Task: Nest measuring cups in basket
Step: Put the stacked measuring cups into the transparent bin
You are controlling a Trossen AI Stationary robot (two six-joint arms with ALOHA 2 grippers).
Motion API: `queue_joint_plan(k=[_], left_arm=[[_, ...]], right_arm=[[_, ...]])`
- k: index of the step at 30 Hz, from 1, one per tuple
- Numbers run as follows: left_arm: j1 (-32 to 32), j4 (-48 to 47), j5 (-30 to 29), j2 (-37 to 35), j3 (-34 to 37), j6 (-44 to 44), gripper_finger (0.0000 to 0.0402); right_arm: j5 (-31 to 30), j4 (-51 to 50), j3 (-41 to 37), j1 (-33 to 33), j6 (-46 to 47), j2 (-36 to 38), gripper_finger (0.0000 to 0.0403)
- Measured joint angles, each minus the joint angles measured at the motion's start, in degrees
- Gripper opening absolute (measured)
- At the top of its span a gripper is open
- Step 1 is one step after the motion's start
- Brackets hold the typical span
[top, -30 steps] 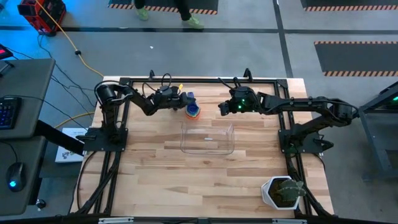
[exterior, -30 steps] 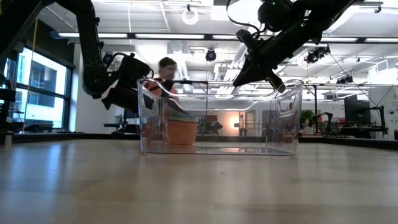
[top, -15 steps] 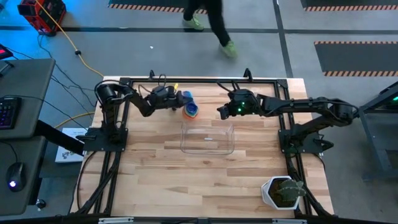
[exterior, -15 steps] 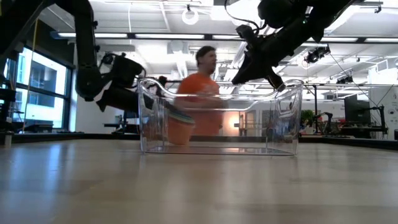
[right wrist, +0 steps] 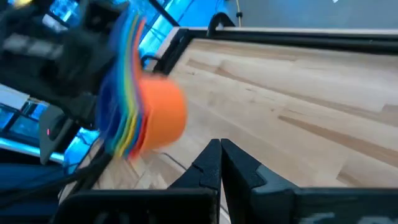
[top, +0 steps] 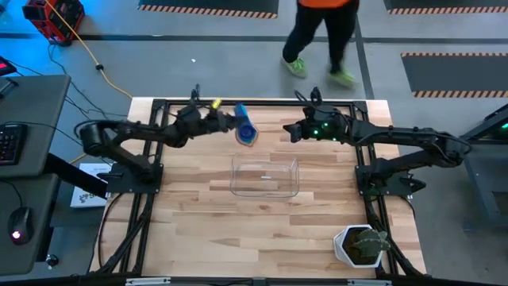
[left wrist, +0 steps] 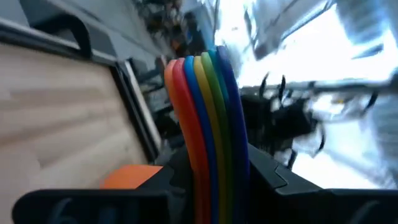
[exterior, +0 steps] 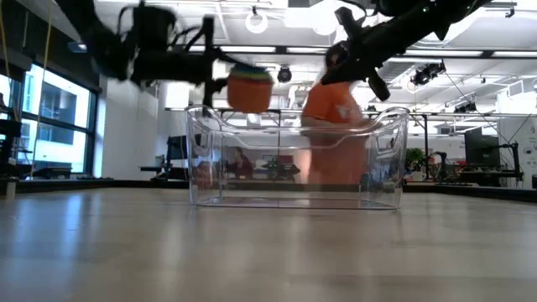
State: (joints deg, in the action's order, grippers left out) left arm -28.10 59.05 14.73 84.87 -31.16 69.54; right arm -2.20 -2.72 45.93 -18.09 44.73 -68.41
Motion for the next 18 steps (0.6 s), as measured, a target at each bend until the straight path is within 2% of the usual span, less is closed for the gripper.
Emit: queue_joint_plan(k=[4,7,13,18], left_arm=[[8.42,-17.50,-4.49,-4.31,-7.62,-8.09,0.0070],[14.79,-26.14,-11.95,-4.56,-12.42,-11.14,0.0070],[26.27,-26.37,-30.63,-0.88,-16.59,-5.84,0.0070],[34.47,-26.89,-48.11,6.26,-20.11,0.78,0.0070]], right_arm=[[-0.96,-0.53,0.00,0.00,0.31,1.96,0.0000],[-0.89,-0.99,0.00,0.00,0.29,3.85,0.0000],[-0.72,-4.64,0.00,0.02,-1.25,8.36,0.0000],[-0.42,-8.92,0.00,0.10,-2.75,11.27,0.0000]])
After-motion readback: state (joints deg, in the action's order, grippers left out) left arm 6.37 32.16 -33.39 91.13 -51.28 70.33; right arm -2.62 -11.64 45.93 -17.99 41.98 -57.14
